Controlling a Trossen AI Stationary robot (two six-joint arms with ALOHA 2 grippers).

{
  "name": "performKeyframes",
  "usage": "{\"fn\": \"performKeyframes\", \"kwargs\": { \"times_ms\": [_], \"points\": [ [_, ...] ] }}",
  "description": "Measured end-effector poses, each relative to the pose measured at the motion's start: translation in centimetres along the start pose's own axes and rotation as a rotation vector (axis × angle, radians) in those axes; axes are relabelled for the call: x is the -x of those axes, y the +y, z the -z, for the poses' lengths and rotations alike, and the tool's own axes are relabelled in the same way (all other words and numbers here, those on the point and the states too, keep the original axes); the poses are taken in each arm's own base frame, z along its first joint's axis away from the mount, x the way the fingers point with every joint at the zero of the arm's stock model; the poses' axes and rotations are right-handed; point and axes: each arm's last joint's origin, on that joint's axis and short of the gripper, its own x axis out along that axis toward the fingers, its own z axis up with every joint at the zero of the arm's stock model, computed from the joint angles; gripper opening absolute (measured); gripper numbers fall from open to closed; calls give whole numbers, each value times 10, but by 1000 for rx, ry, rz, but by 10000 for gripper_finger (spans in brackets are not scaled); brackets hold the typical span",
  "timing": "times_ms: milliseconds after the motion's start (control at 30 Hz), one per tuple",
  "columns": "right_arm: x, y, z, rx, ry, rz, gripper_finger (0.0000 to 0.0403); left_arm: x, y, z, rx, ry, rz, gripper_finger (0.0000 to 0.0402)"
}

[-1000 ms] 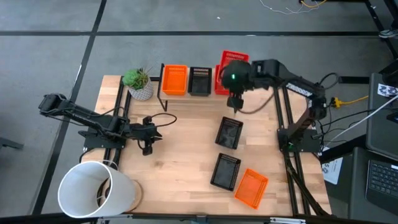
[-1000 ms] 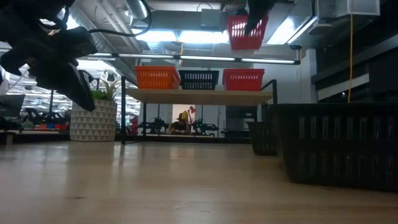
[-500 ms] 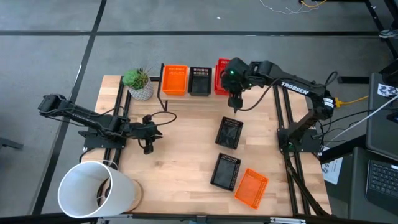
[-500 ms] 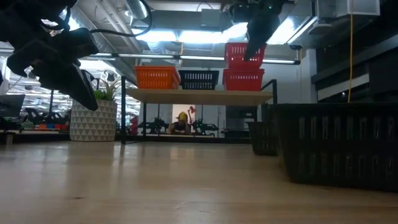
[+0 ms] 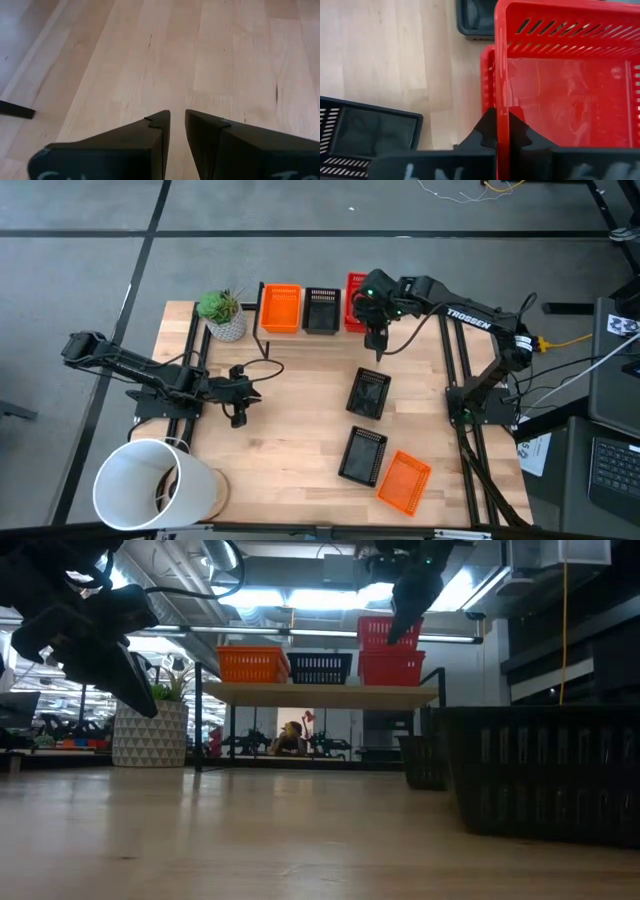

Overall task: Stack baskets on shelf by color
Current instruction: Stack the red bin on top of the red bin on the shelf

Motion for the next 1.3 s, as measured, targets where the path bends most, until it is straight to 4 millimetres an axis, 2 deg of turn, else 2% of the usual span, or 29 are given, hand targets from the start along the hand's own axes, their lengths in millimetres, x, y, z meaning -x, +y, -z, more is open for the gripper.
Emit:
{"fn": "performKeyframes", "kwargs": {
  "times_ms": [700, 1300],
  "points": [
    [-1, -3, 2, -50, 21, 32, 69, 0, 0, 0, 2, 0, 0, 51],
    [0, -1, 4, -72, 45, 8, 74, 0, 0, 0, 2, 0, 1, 51]
  ]
}}
